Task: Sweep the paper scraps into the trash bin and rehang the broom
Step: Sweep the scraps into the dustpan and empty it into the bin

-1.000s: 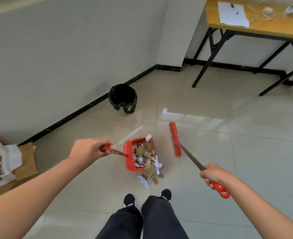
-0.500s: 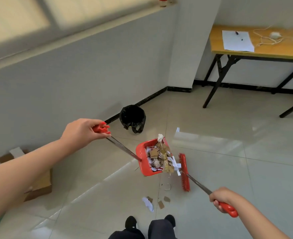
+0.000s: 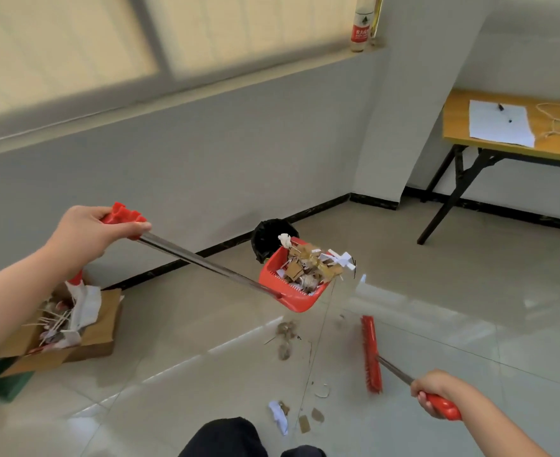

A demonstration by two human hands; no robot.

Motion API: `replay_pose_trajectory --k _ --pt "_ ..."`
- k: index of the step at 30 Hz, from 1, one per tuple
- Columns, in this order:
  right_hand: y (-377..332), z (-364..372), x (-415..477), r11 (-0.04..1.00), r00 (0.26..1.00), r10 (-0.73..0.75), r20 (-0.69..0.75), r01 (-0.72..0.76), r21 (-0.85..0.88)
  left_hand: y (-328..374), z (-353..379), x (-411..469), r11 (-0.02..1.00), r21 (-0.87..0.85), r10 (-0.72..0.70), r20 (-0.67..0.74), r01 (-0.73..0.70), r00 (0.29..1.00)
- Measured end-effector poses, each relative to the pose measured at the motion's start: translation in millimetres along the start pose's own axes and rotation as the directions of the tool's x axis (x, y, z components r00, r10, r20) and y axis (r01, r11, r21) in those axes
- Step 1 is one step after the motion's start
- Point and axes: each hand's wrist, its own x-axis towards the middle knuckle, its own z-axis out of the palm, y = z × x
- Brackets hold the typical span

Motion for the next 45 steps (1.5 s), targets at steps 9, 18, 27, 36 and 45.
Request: replay_pose_trajectory --k 9,18,27,36,45 --pt "-76.3 -10.1 -17.5 0.994 0.984 -0.106 -0.146 0.109 0.013 -51.9 34.1 39.0 0.875 -0.389 -0.31 0.005 0.287 0.951" --pt "-160.8 4.5 -47.8 0.994 0.98 -0.104 -0.168 0.098 -0.044 -91.3 56.1 113.6 0.669 -0.614 -0.435 0.131 0.418 0.891" --pt "-213.5 34.3 -58.0 0.996 0.994 -0.023 -0.107 0.013 -0.088 -149.3 71.0 152.1 0.406 -0.698 -0.611 0.273 0.59 0.743" --pt "-237.8 61.3 -54.4 0.993 0.998 0.033 -0.051 -0.038 -0.11 -175.0 84.6 164.2 0.251 -0.683 -0.655 0.402 0.686 0.64" --pt "-243.2 73.7 -63.0 0.991 1.0 0.018 -0.023 -0.021 -0.135 -204.2 98.5 136.7 -0.097 -0.706 -0.657 0.575 0.702 0.487"
